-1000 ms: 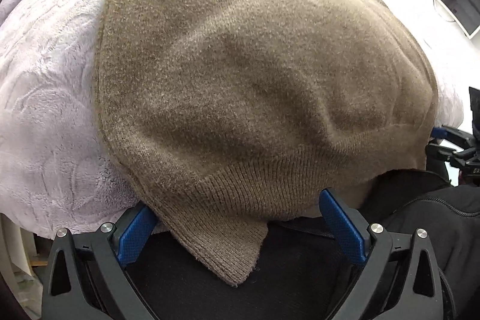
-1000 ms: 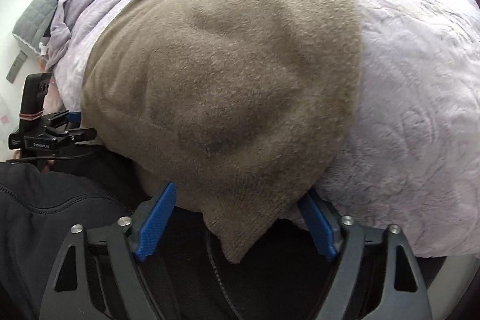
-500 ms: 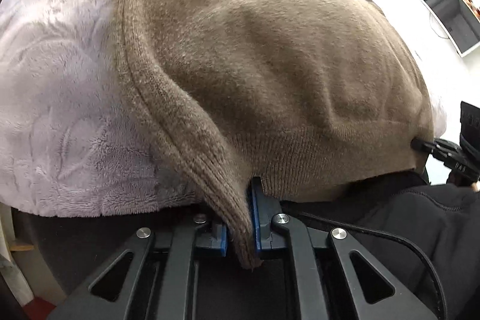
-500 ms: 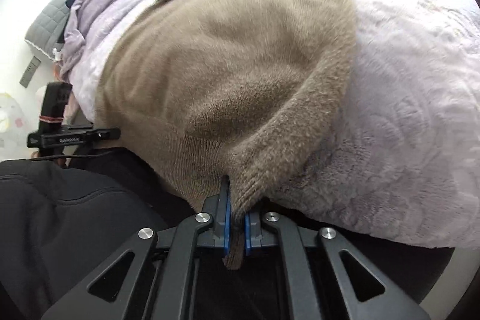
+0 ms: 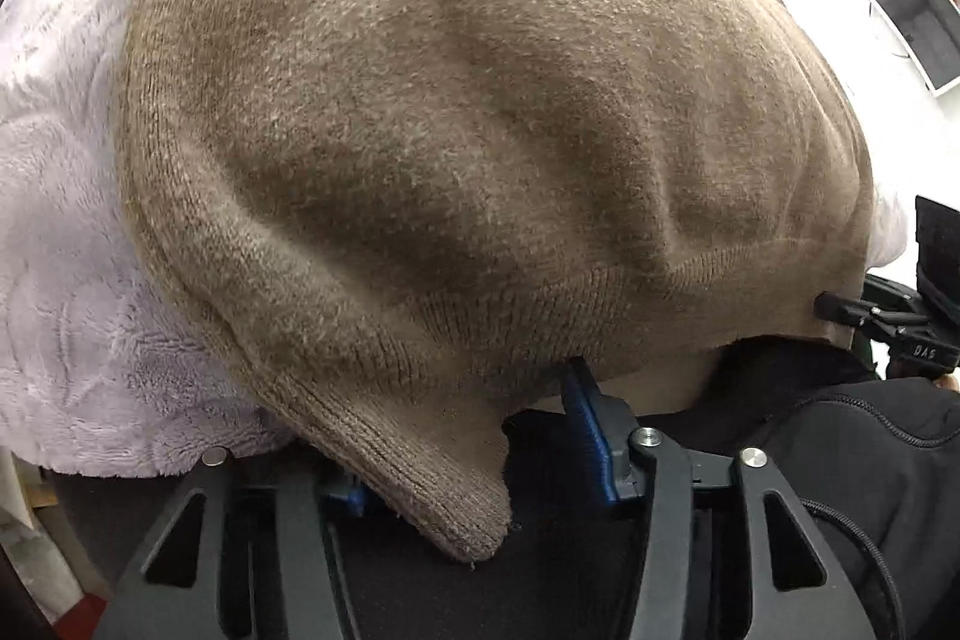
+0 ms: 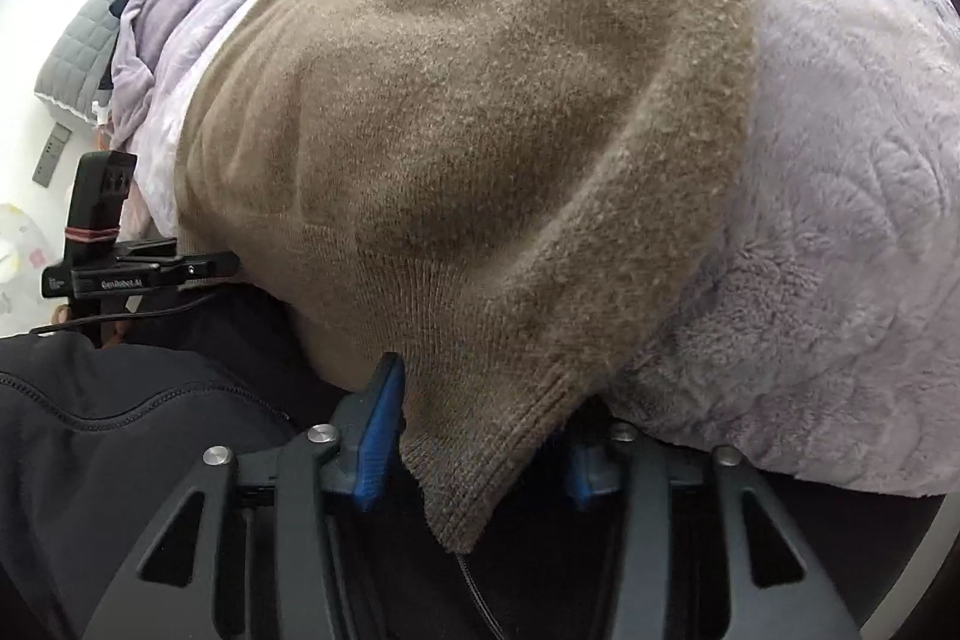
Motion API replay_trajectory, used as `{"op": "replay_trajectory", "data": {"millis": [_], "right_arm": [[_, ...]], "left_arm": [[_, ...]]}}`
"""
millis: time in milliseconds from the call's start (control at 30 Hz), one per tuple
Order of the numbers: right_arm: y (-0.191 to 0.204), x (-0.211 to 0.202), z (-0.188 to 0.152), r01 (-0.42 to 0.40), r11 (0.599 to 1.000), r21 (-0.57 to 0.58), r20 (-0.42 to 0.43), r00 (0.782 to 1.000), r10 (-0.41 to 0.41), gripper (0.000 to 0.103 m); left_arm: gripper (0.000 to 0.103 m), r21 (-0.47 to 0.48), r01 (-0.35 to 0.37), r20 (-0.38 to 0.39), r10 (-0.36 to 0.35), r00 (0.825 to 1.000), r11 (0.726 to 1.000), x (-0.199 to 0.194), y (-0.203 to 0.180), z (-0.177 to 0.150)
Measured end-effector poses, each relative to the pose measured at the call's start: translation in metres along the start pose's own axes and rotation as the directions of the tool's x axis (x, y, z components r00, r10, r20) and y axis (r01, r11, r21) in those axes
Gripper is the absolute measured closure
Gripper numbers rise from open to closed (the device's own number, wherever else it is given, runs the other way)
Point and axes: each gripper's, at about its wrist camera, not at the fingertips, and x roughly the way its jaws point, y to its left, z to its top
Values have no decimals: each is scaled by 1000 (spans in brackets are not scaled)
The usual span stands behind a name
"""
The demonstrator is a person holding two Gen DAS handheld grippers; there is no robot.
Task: Fold small clothes
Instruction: 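Lift the hem with both grippers and carry it over the collar end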
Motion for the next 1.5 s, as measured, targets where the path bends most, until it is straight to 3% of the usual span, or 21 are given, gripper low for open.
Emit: {"op": "replay_trajectory", "data": {"millis": [33, 67, 167, 367, 467, 567, 700, 967, 1233, 1500], "right_arm": [[1, -2, 0, -12, 1000, -2, 11, 1000, 12, 72], [1, -4, -1, -29, 1000, -5, 26, 999, 29, 96], [-4, -13, 0, -76, 997, 16, 55, 996, 75, 97], [5, -46, 0, -97, 994, -44, 128, 987, 102, 97], [-4, -70, 5, -145, 989, -19, 208, 967, 145, 97], [-7, -91, 10, -191, 981, -13, 292, 938, 187, 97], [4, -100, 18, -165, 985, -42, 345, 923, 169, 97], [4, -136, 57, -123, 992, -41, 465, 876, 128, 97], [7, -162, 129, -80, 996, -48, 544, 834, 93, 97], [7, -156, 182, -22, 999, -23, 561, 827, 31, 97]], "left_arm": [[95, -6, 6, 5, -6, 1000, 1000, -1, 1, 1], [95, -22, 35, 2, -35, 999, 999, -2, 3, 1], [96, -39, 55, 17, -54, 998, 998, -15, 7, -4], [96, 68, 23, 89, -29, 996, 997, -58, -4, -14], [96, 60, 39, 141, -47, 989, 997, -71, 0, -14], [96, 32, 97, 232, -102, 967, 995, -91, 11, -14], [96, 41, 123, 337, -130, 932, 992, -119, 18, -7], [96, 136, 53, 483, -113, 868, 989, -168, -8, 42], [96, 135, 28, 569, -101, 816, 990, -176, -18, 115], [96, 87, -16, 586, -38, 809, 996, -167, -15, 169]]}}
